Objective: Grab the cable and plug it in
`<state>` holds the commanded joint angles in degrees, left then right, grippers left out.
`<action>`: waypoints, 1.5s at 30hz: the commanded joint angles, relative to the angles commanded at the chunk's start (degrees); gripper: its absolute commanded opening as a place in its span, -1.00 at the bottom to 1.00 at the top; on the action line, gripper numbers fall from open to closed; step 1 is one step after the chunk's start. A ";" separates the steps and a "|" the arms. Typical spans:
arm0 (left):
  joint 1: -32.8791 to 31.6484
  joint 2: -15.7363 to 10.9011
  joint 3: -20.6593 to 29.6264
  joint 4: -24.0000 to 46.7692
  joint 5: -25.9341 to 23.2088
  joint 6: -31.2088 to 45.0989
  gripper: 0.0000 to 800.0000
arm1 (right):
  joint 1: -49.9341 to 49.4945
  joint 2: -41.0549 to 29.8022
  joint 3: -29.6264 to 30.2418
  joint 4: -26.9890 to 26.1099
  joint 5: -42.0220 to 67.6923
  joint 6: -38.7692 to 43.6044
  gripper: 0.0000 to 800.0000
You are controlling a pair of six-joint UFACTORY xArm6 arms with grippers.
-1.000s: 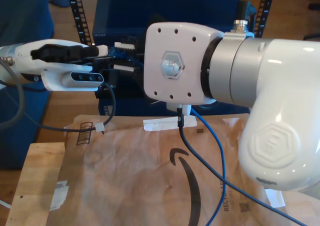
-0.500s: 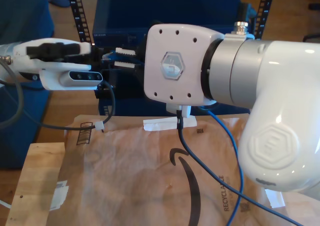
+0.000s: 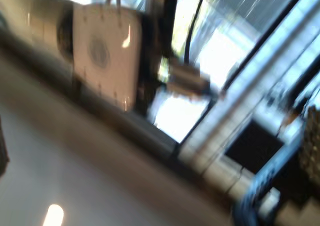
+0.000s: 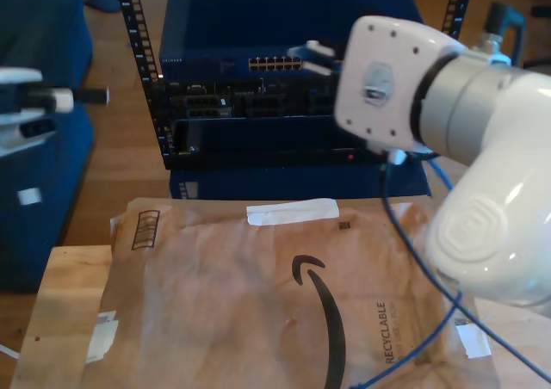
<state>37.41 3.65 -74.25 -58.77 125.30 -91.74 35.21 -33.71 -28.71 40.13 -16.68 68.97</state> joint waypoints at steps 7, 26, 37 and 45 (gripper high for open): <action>5.27 -3.60 2.55 23.65 0.09 15.30 1.00 | -3.16 3.16 6.86 -3.16 -10.37 -2.29 -0.97; 21.19 -28.04 37.89 58.55 -13.27 47.47 1.00 | -2.90 19.34 3.69 -2.46 -30.15 -10.11 -0.99; 32.79 -31.47 46.59 61.54 -23.65 61.27 1.00 | -2.90 21.71 1.67 -2.46 -30.15 -10.29 -0.99; 39.30 -31.47 52.75 66.99 -37.01 64.53 1.00 | -2.73 21.89 1.41 -1.76 -30.07 -10.20 -0.99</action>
<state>76.70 -27.82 -21.51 8.22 88.29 -27.21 32.48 -11.82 -27.31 38.37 -46.75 58.77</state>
